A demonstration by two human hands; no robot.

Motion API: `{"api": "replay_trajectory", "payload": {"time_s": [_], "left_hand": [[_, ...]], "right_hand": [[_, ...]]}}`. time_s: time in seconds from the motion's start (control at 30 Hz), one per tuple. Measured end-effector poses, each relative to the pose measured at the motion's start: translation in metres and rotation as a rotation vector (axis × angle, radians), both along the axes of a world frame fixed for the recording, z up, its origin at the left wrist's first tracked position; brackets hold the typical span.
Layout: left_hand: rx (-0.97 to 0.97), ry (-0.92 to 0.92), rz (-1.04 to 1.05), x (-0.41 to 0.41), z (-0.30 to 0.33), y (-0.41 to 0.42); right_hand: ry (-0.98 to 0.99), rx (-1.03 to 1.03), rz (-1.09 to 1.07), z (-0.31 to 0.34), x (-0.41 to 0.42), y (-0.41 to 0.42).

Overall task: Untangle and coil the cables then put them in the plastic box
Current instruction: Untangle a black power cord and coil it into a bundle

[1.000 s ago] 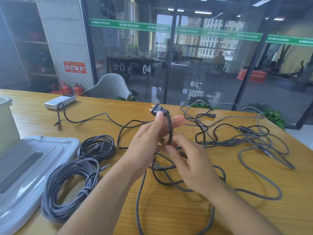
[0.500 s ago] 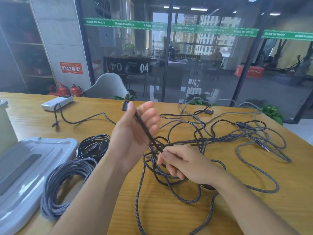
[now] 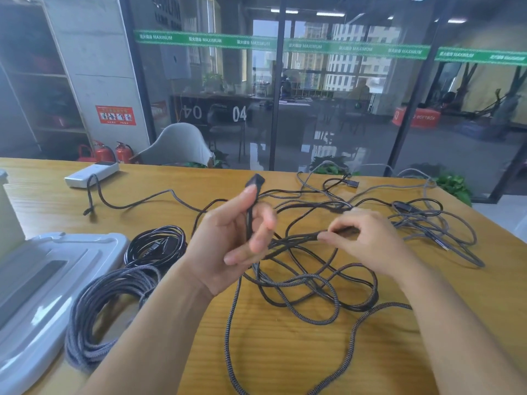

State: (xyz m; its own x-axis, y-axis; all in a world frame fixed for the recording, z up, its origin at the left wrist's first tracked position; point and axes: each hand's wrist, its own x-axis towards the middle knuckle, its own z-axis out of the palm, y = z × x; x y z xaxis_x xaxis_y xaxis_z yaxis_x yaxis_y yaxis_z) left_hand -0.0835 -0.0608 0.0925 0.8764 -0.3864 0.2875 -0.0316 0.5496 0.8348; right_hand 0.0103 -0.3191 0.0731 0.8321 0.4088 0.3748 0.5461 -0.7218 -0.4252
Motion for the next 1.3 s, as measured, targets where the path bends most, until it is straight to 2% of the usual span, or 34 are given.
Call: {"api": "replay_trajectory", "payload": {"time_s": [0.1,0.17,0.3,0.43,0.53,0.67,0.77,0.83,0.9,1.0,1.07,1.17,1.3], "left_hand": [[0.326,-0.072,0.1,-0.002,-0.002,-0.014],[0.493,-0.123,0.197,0.001,-0.006,-0.02],[0.612,-0.092,0.312,0.006,-0.015,-0.029],[0.594,-0.062,0.437,0.012,-0.024,-0.035],[0.547,-0.065,0.492,0.015,-0.028,-0.036],[0.535,-0.045,0.486,0.014,-0.029,-0.041],[0.43,-0.008,0.502,0.013,-0.029,-0.045],[0.38,-0.011,0.542,0.014,-0.029,-0.046],[0.35,-0.016,0.58,0.015,-0.029,-0.045],[0.287,-0.01,0.647,0.016,-0.026,-0.039],[0.227,-0.009,0.659,0.016,-0.023,-0.036],[0.141,-0.005,0.635,0.015,-0.022,-0.036],[0.146,0.016,0.582,0.011,-0.02,-0.037]], "right_hand": [[-0.365,0.101,-0.04,0.001,-0.005,0.011],[-0.435,0.239,-0.063,0.005,-0.013,0.021],[-0.211,0.49,-0.008,0.007,-0.031,0.043],[0.242,0.666,0.139,0.005,-0.039,0.056],[0.232,0.629,0.167,0.002,-0.038,0.057],[0.22,0.694,0.215,0.0,-0.042,0.059],[0.206,0.733,0.241,-0.005,-0.042,0.065],[0.224,0.723,0.283,-0.005,-0.044,0.068],[0.21,0.628,0.317,-0.004,-0.043,0.065],[-0.062,0.258,0.238,-0.004,-0.034,0.051],[-0.191,0.112,0.204,-0.005,-0.027,0.043],[-0.202,0.093,0.282,-0.009,-0.026,0.044],[-0.188,0.157,0.38,-0.013,-0.041,0.064]]}}
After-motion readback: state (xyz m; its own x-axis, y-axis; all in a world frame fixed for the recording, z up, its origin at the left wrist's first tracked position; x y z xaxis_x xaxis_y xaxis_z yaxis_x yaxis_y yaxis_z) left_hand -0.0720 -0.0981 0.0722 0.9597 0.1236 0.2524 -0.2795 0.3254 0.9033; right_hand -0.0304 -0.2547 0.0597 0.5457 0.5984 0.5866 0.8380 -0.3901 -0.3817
